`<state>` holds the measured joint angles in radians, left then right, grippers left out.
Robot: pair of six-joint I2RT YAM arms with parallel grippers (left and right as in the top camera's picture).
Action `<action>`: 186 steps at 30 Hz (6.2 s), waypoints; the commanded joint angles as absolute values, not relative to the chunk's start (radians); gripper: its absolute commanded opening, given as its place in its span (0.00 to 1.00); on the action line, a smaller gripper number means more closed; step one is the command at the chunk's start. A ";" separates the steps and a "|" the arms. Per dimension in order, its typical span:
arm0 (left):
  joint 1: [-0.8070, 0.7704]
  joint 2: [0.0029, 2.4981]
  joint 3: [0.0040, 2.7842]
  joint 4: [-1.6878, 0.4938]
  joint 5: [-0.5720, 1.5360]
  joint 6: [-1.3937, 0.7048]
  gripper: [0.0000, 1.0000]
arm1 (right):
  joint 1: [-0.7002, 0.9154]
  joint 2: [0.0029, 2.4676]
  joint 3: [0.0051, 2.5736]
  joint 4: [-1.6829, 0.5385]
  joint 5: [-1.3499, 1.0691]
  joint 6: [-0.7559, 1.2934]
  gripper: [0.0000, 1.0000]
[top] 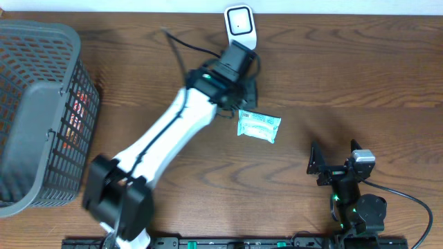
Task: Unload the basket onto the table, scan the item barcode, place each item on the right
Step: 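Carry the Kleenex pack past the scanner toward the table right side, then set the Kleenex pack down right of the wipes and release, then reach the left gripper into the basket toward the red TOP bar, then grasp the red TOP chocolate bar with the left gripper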
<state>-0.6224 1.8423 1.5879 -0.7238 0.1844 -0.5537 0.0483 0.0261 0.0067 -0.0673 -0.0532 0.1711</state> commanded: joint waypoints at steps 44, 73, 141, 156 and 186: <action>-0.954 2.150 1.577 -0.514 0.108 -0.488 0.54 | 0.054 0.026 0.006 -0.072 -0.058 0.156 0.99; -0.103 1.421 1.610 -0.739 0.051 -0.316 0.98 | 0.054 0.026 0.006 -0.071 -0.058 0.156 0.99; 0.619 2.101 1.563 -1.012 0.224 0.336 0.98 | 0.054 0.026 0.006 -0.071 -0.058 0.156 0.99; 0.685 2.101 1.563 -1.009 0.055 0.173 0.48 | 0.054 0.026 0.006 -0.071 -0.058 0.156 0.99; 0.826 1.713 1.611 -0.985 0.321 -0.006 0.07 | 0.054 0.026 0.006 -0.071 -0.058 0.156 0.99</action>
